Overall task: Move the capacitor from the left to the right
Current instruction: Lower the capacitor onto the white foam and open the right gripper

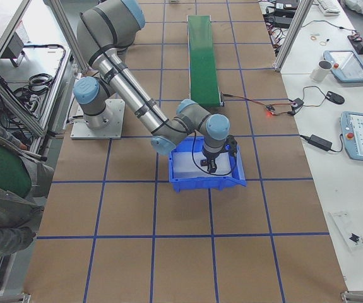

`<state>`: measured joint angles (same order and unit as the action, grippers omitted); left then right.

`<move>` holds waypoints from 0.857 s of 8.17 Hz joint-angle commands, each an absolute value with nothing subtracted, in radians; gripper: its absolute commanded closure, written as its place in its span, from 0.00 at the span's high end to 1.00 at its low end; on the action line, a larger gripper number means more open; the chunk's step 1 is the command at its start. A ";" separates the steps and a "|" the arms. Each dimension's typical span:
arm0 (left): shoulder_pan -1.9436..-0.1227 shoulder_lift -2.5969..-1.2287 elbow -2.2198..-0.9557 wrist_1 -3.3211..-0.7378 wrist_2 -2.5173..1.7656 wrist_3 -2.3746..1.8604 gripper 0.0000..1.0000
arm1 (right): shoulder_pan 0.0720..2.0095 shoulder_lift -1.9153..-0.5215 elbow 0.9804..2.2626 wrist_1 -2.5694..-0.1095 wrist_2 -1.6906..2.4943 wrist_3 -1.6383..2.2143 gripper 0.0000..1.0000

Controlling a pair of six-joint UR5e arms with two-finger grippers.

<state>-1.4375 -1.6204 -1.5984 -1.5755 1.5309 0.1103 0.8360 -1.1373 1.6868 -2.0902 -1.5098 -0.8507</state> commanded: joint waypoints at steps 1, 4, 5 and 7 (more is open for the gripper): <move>-1.437 -1.620 -1.600 -1.575 1.532 0.110 1.00 | 0.836 -1.265 1.686 -2.094 -1.508 -0.845 1.00; -1.437 -1.620 -1.600 -1.575 1.532 0.110 1.00 | 0.847 -1.428 1.677 -2.053 -1.511 -0.758 1.00; -1.437 -1.620 -1.598 -1.575 1.531 0.110 1.00 | 0.853 -1.475 1.671 -1.964 -1.509 -0.744 1.00; -1.436 -1.621 -1.598 -1.574 1.531 0.112 1.00 | 0.929 -1.540 1.638 -1.858 -1.519 -0.622 1.00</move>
